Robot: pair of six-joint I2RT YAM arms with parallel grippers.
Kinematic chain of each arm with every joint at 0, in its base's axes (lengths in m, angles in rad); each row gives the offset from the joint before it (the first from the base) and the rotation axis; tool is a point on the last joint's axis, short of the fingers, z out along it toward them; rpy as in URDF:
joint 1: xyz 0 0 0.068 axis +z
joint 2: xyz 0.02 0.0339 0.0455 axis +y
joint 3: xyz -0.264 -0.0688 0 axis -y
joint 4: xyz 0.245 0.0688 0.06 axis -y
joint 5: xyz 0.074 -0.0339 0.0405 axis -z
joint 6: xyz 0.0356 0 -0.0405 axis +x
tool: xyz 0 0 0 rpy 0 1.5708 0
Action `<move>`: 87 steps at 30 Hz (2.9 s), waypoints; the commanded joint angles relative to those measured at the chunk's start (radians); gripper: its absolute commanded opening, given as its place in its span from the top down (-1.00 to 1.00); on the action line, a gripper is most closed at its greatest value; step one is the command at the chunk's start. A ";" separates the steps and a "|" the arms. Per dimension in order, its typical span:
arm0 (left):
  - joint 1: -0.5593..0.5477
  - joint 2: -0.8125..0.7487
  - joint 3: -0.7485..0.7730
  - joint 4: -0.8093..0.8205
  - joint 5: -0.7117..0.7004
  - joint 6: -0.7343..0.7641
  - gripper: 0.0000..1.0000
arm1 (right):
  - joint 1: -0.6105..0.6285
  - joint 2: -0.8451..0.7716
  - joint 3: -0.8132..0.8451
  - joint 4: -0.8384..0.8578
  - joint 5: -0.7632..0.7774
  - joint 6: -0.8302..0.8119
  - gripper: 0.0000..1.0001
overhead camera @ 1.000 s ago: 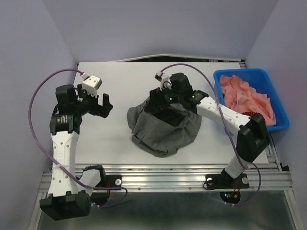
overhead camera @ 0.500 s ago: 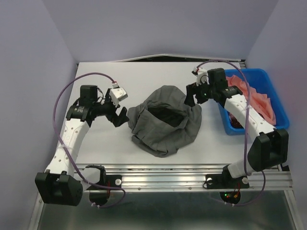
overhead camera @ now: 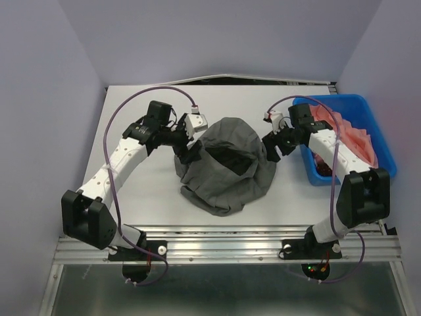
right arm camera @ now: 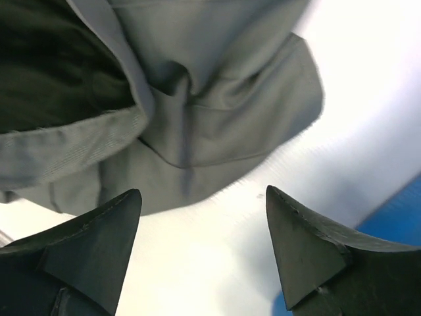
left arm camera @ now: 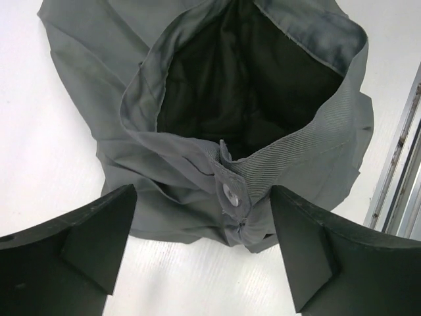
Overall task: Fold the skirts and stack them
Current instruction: Move the skirt to the center of the board, then flatten the skirt out
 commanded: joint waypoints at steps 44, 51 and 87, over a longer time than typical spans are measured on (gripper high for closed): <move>0.190 -0.106 -0.065 -0.035 -0.035 0.092 1.00 | 0.162 0.258 0.153 0.103 -0.263 -0.458 0.83; 0.275 -0.138 -0.024 0.066 -0.086 -0.013 1.00 | 0.110 0.180 0.282 0.089 -0.139 -0.301 0.99; 0.377 -0.439 0.096 0.324 0.078 -0.407 1.00 | 0.134 -0.039 0.771 -0.063 0.038 0.014 0.99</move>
